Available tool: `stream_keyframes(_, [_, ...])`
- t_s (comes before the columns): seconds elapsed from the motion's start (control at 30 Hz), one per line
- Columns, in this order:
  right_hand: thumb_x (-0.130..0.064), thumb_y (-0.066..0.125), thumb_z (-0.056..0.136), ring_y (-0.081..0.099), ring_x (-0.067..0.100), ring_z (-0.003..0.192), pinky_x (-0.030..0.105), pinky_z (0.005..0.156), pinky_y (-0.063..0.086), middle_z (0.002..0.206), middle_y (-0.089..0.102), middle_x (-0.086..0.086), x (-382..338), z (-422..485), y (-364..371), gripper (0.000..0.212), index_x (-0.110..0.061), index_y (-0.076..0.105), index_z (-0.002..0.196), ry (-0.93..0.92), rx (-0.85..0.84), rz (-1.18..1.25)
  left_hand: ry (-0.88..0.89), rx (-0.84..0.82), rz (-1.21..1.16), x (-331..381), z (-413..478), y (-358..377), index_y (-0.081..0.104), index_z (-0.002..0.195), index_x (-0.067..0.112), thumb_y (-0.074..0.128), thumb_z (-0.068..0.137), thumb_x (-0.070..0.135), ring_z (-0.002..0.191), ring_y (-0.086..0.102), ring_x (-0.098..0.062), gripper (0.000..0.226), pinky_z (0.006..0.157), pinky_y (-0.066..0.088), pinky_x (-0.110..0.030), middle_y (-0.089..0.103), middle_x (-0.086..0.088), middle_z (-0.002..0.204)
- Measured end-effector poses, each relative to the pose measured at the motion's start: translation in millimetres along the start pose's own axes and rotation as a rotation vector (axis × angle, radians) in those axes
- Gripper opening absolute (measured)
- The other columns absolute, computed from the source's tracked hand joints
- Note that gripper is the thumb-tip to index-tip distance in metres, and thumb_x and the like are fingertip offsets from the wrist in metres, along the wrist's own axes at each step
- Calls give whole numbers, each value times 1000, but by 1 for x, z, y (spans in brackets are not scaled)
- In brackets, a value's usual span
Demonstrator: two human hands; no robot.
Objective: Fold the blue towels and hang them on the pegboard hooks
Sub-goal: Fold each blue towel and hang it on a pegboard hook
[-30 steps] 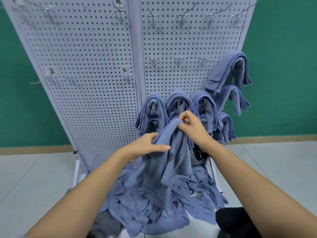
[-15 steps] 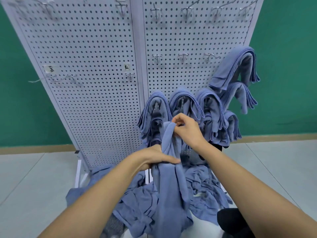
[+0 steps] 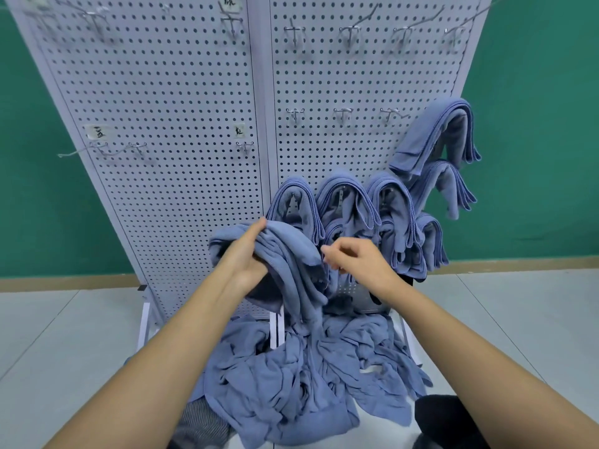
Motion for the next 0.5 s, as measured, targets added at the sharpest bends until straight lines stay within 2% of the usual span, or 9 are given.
stream_keyframes(0.1, [-34, 60, 92, 51, 8, 65, 25, 66, 43, 75, 63, 12, 6, -10, 25, 23, -14, 70, 88, 25, -165, -124, 1, -40, -52, 5, 0, 3, 59, 120, -1, 58, 94, 32, 111, 61, -28, 42, 98, 48, -41, 64, -19, 118])
stream_keyframes(0.2, [-30, 59, 93, 41, 4, 54, 16, 57, 36, 67, 51, -7, 8, -10, 35, 14, -26, 59, 107, 32, -159, -158, 33, -32, 70, 4, -6, 11, 61, 106, 2, 57, 94, 35, 105, 62, -25, 35, 97, 48, -40, 64, -15, 108])
stream_keyframes(0.27, [-30, 59, 94, 51, 7, 65, 14, 63, 41, 80, 59, -7, 3, -6, 31, 28, -30, 52, 121, 0, -98, -88, 29, -80, 187, -2, -10, 19, 61, 109, -2, 60, 90, 36, 103, 65, -26, 42, 97, 49, -41, 67, -18, 108])
stream_keyframes(0.33, [-26, 59, 94, 61, 10, 92, 22, 82, 49, 107, 64, -4, 2, 0, 24, 34, -22, 54, 127, 6, -32, 15, 57, -156, 283, -3, -17, 27, 61, 111, -5, 63, 83, 36, 103, 67, -28, 49, 94, 51, -41, 68, -21, 108])
stream_keyframes(0.37, [-23, 59, 94, 61, 12, 96, 26, 85, 50, 109, 64, -2, 4, 2, 21, 31, -19, 57, 124, 34, -16, 56, 74, -186, 320, -2, -19, 28, 62, 109, -4, 64, 78, 36, 102, 67, -28, 51, 93, 51, -39, 69, -20, 108])
stream_keyframes(0.4, [-19, 59, 94, 61, 14, 92, 27, 82, 50, 103, 65, 1, 5, 5, 20, 23, -17, 61, 117, 58, -8, 83, 84, -213, 354, -2, -21, 29, 62, 109, -4, 65, 75, 37, 103, 67, -26, 54, 93, 51, -38, 69, -19, 108])
stream_keyframes(0.47, [-13, 57, 94, 54, 14, 74, 24, 68, 47, 82, 61, 5, 6, 8, 15, 12, -18, 66, 99, 82, 19, 125, 92, -254, 391, -2, -22, 30, 62, 113, -4, 66, 73, 38, 106, 66, -24, 58, 95, 50, -36, 69, -18, 110])
stream_keyframes(0.5, [-13, 57, 94, 49, 13, 70, 23, 65, 44, 77, 58, 5, 8, 9, 11, 14, -20, 68, 94, 95, 50, 151, 100, -258, 412, -3, -21, 29, 62, 114, -3, 66, 74, 37, 106, 66, -22, 57, 95, 50, -35, 70, -17, 110])
Point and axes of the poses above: each hand's wrist, its own z-axis towards the middle knuckle, its own y-axis out of the palm, x = y × z, the point moved 10 cm from there along z, towards the middle knuckle
